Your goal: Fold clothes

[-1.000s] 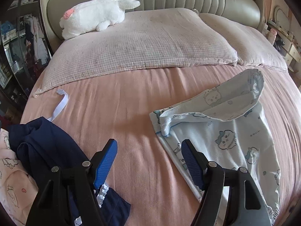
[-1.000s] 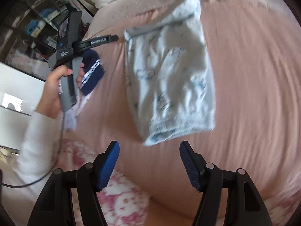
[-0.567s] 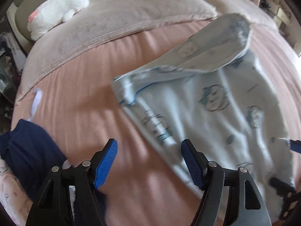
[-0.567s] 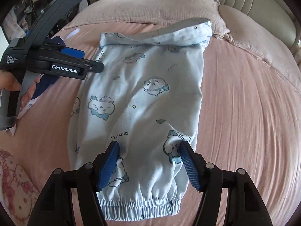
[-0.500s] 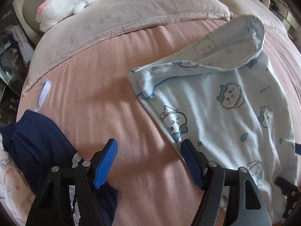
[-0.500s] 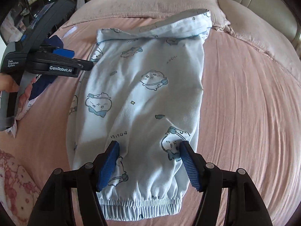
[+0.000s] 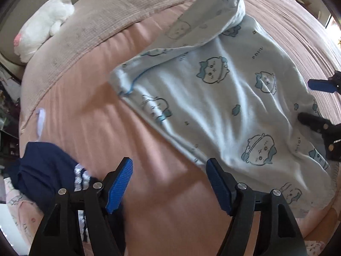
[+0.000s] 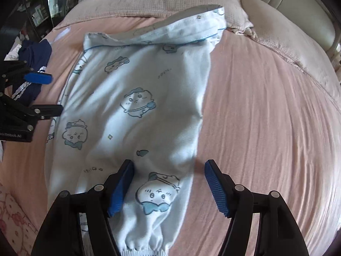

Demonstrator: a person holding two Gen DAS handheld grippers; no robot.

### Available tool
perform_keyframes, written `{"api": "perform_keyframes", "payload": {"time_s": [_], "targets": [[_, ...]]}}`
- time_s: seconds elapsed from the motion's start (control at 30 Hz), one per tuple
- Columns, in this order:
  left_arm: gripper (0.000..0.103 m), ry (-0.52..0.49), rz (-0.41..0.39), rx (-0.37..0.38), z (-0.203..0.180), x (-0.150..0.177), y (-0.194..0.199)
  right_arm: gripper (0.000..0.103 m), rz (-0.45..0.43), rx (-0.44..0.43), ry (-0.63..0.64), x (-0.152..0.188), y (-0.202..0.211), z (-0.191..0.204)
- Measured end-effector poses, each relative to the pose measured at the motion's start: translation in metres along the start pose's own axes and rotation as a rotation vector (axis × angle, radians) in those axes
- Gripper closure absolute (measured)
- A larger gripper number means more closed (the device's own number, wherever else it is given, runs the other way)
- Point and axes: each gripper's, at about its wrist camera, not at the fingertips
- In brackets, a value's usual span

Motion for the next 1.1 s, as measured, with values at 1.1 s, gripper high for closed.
{"api": "perform_keyframes", "payload": {"time_s": [1.1], "targets": [[0.034, -0.062, 0.103, 0.261, -0.125, 0.036, 0.024, 0.035, 0.056, -0.148, 0.008, 0.060, 0.046, -0.043]]}}
Point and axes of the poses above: each gripper's, at about its wrist camera, not at the fingertips, and y roughly against the way its jaws point, z to its left, x to its underside, and after that the axes turned 4 degrees about x, right-handed
